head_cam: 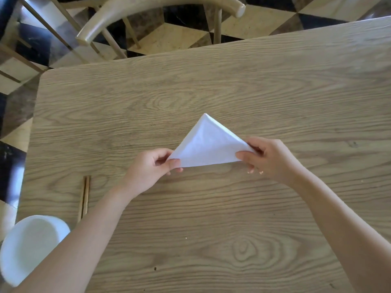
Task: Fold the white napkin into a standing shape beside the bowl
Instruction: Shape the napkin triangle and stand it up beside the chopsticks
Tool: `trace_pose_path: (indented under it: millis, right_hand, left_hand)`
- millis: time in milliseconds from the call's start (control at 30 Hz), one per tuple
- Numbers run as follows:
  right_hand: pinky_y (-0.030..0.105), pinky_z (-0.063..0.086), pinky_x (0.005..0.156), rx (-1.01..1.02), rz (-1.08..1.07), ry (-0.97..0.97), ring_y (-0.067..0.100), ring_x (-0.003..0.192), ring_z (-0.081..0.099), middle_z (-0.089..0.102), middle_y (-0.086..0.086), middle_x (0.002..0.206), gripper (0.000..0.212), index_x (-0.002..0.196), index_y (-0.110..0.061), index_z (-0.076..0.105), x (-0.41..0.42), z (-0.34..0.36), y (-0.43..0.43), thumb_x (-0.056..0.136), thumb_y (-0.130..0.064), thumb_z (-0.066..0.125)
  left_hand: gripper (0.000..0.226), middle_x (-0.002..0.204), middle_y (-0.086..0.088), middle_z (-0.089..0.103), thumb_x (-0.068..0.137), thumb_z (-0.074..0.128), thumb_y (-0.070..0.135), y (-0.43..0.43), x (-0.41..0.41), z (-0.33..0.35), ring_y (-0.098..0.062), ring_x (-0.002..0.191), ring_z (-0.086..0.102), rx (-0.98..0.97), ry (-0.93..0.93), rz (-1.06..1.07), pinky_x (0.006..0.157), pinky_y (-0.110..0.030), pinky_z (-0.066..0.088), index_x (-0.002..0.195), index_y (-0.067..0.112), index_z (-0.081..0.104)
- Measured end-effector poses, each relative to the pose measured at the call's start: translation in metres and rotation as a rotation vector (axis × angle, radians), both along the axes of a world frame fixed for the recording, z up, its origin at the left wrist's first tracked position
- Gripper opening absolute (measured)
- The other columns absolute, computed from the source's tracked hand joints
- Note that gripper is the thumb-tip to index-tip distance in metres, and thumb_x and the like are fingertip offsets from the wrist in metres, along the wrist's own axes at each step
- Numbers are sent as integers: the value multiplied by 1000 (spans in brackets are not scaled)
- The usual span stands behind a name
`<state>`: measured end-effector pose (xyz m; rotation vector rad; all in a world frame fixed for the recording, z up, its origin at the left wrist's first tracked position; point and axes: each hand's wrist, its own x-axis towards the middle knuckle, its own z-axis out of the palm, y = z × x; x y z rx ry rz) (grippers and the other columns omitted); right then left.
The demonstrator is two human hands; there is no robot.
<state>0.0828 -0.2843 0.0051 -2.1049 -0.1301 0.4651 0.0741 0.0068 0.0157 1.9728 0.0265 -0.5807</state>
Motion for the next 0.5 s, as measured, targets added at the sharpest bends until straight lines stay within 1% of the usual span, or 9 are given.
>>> trace_pose_path:
  millis: [33,100,200,300,367,400,433,467,500]
  right_hand:
    - [12,35,43,45,-10,76,2,39,44,57,-10,49,16,69,-21,60,1,1,0,84,-21,64]
    - [17,35,40,138,-20,192,8,39,42,62,-10,51,11,76,-15,66,3,3,-1,86,-20,63]
    - [19,33,41,240,-59,321,11,40,40,64,-5,53,18,80,-2,67,6,4,-3,86,-19,64]
    - [16,37,45,291,-58,375,13,44,43,68,20,74,19,81,-5,71,7,6,-2,85,-22,65]
    - [16,38,47,332,-47,385,15,50,43,69,26,86,19,83,-7,72,7,6,1,84,-24,65]
    - [17,37,47,365,-45,387,16,52,43,69,26,86,20,84,-7,72,6,6,2,83,-26,66]
    - [18,36,47,407,-43,380,17,53,42,69,24,81,22,84,-8,73,6,8,3,80,-29,67]
    - [17,35,46,447,-41,367,15,51,41,68,15,71,22,84,-11,73,6,11,3,77,-31,67]
    - [16,35,45,478,-33,349,12,49,41,64,4,60,22,84,-14,74,6,15,2,74,-33,68]
  left_hand:
    - [7,75,3,73,83,67,22,1,0,1,-8,63,65,-97,90,37,57,-16,49,87,21,72]
    - [13,71,-1,70,78,70,22,2,-1,2,-13,55,60,-208,207,97,48,-19,47,88,14,72]
    - [25,78,-9,73,68,74,25,3,-2,2,-10,48,50,-289,330,194,42,-16,42,86,9,72]
    - [18,77,-12,73,66,72,21,9,-3,6,-7,44,47,-365,421,287,39,-14,39,79,9,74]
    - [15,75,-12,68,67,70,17,11,-6,10,-6,43,47,-423,449,349,38,-14,39,77,7,73]
    - [14,72,-10,65,68,69,16,13,-9,13,-6,44,49,-438,449,363,39,-14,40,77,7,73]
    - [13,71,-7,63,68,70,17,15,-11,17,-7,46,52,-432,434,346,42,-15,44,77,8,74]
    - [13,72,-5,65,70,72,18,18,-15,21,-10,53,58,-402,402,290,49,-17,49,80,9,74]
    - [16,78,-4,68,73,74,20,21,-18,27,-13,64,64,-356,361,199,60,-20,53,86,11,74]
